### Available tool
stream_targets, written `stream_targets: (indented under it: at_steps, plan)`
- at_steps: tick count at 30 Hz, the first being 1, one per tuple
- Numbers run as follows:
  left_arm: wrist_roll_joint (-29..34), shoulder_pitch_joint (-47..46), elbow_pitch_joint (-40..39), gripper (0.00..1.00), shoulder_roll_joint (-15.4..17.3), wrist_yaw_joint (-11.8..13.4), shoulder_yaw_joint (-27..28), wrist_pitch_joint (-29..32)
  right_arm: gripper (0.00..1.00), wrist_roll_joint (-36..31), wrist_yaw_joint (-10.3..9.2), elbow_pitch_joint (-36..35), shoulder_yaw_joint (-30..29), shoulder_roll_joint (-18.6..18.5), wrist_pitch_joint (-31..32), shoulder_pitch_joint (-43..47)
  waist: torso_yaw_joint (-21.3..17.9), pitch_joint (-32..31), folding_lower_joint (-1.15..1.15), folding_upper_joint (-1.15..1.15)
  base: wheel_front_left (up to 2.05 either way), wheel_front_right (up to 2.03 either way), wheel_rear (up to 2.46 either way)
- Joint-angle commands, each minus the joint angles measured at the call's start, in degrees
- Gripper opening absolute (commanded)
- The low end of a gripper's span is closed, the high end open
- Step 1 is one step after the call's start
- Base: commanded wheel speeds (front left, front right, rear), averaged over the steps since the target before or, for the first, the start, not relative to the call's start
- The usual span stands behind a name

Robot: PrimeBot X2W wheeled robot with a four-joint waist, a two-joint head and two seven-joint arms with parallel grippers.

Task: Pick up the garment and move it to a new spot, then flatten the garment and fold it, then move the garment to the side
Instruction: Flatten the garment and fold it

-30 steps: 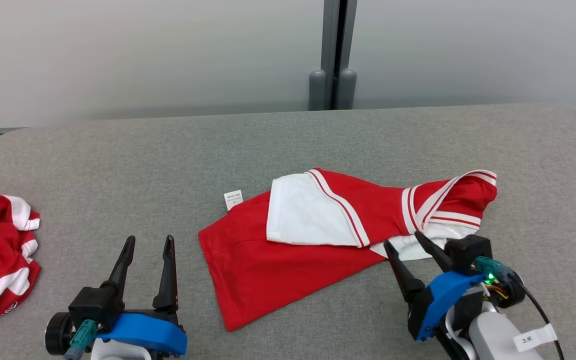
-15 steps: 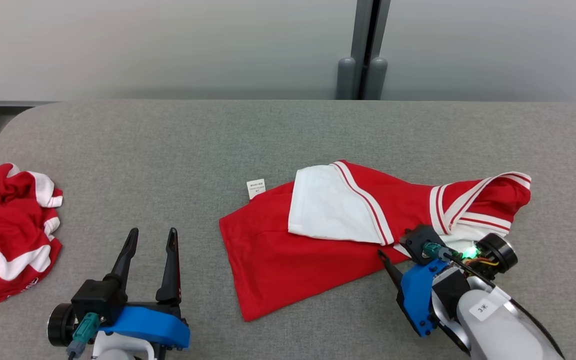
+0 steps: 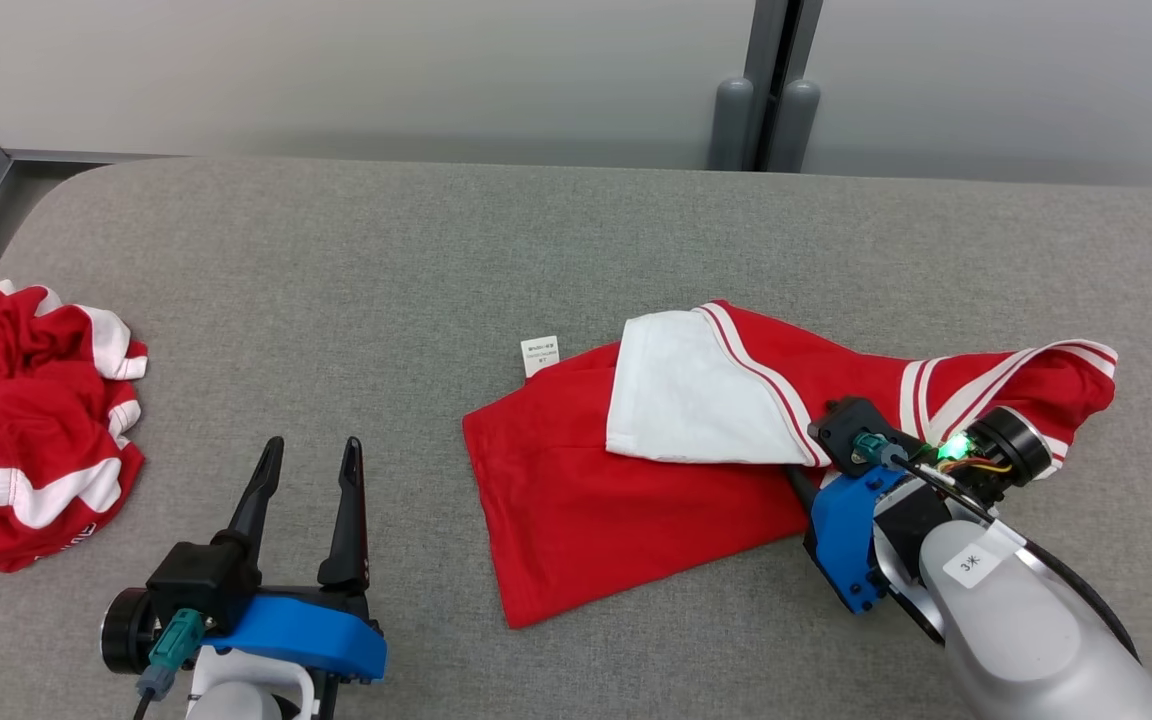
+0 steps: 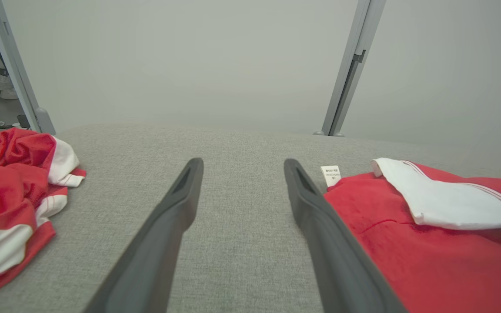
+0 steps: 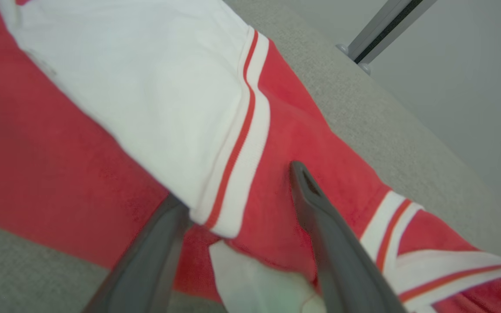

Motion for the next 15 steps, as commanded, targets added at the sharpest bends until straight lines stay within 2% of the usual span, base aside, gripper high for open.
stream_targets:
  at_steps: [1, 5, 6, 7, 8, 15]
  plan:
    - [0.0, -0.8, 0.1, 1.0, 0.0, -0.3, 0.1, -0.1, 1.0, 0.0, 0.01, 0.6, -0.3, 0.6, -0.9, -0.9, 0.2, 0.1, -0.01, 0.0, 0.0, 0.0, 0.0]
    - [0.2, -0.6, 0.1, 1.0, 0.0, -0.3, 0.3, -0.1, 1.0, 0.5, 0.01, 1.5, -1.1, 1.2, -2.6, -1.9, 0.5, -0.1, -0.01, 0.0, 0.0, 0.0, 0.0]
    - [0.2, -0.5, 0.1, 1.0, 0.0, -0.3, 0.4, -0.1, 0.84, 0.6, 0.01, 1.7, -1.3, 1.3, -3.1, -2.1, 0.5, -0.1, -0.01, 0.0, 0.0, 0.0, 0.0]
    - [0.2, -0.5, 0.1, 1.0, 0.0, -0.3, 0.4, -0.1, 0.35, 0.6, 0.01, 2.0, -1.5, 1.5, -3.3, -2.4, 0.5, -0.2, -0.01, 0.0, 0.0, 0.0, 0.0]
    - [0.2, -0.4, 0.0, 1.0, 0.0, -0.3, 0.5, -0.1, 0.0, 0.7, 0.01, 2.2, -1.7, 1.6, -3.6, -2.7, 0.5, -0.2, -0.01, 0.0, 0.0, 0.0, 0.0]
    - [0.6, -0.8, -0.9, 1.0, 0.1, -0.3, 0.3, -0.1, 0.0, 3.3, 0.0, 2.6, -7.7, 1.5, -4.8, -7.4, 0.7, 1.1, -0.01, 0.0, 0.0, 0.0, 0.0]
